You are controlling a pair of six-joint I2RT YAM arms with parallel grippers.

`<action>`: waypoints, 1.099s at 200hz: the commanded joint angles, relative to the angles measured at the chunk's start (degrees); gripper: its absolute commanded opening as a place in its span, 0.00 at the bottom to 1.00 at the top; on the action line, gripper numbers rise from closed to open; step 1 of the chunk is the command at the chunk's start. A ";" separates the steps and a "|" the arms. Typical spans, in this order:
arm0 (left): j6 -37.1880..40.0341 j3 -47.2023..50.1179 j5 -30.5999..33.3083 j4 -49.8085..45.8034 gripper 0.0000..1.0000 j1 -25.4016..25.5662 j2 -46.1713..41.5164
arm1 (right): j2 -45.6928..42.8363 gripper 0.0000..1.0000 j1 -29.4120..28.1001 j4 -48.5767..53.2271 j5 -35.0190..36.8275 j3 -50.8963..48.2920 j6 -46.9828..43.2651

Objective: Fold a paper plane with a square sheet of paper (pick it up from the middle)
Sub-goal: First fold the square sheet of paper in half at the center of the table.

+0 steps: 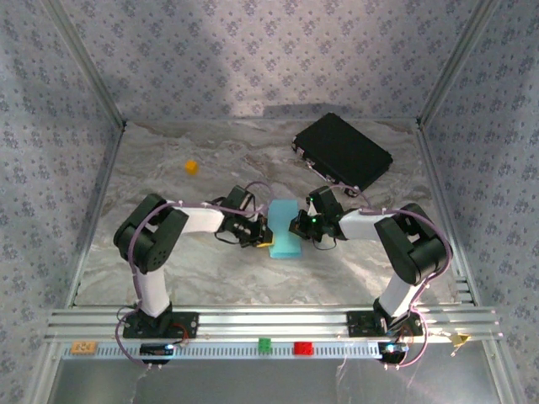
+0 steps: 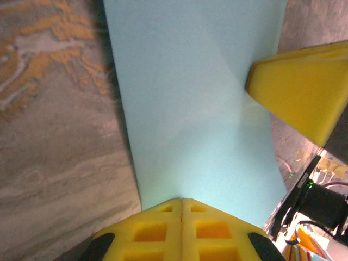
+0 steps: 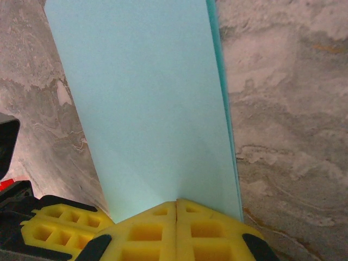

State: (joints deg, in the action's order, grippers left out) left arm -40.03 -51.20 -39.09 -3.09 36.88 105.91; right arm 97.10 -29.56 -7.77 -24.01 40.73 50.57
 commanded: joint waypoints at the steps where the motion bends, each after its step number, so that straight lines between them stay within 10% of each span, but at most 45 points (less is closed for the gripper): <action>1: 2.94 1.75 3.69 -8.11 0.00 0.16 -2.09 | 0.75 0.00 0.30 7.11 3.99 -2.23 0.03; 91: -5.22 -2.50 -0.13 -2.10 0.02 2.55 -3.41 | 0.82 0.00 0.24 7.33 3.97 -2.02 0.00; 220: 2.98 4.48 3.03 -8.86 0.00 5.08 -2.12 | 0.58 0.00 0.38 7.39 4.06 -2.26 -0.03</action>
State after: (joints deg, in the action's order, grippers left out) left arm -39.97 -50.30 -38.06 -4.60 40.49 104.75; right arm 96.95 -29.56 -7.51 -24.05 40.64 50.57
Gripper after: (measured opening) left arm 0.044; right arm 0.052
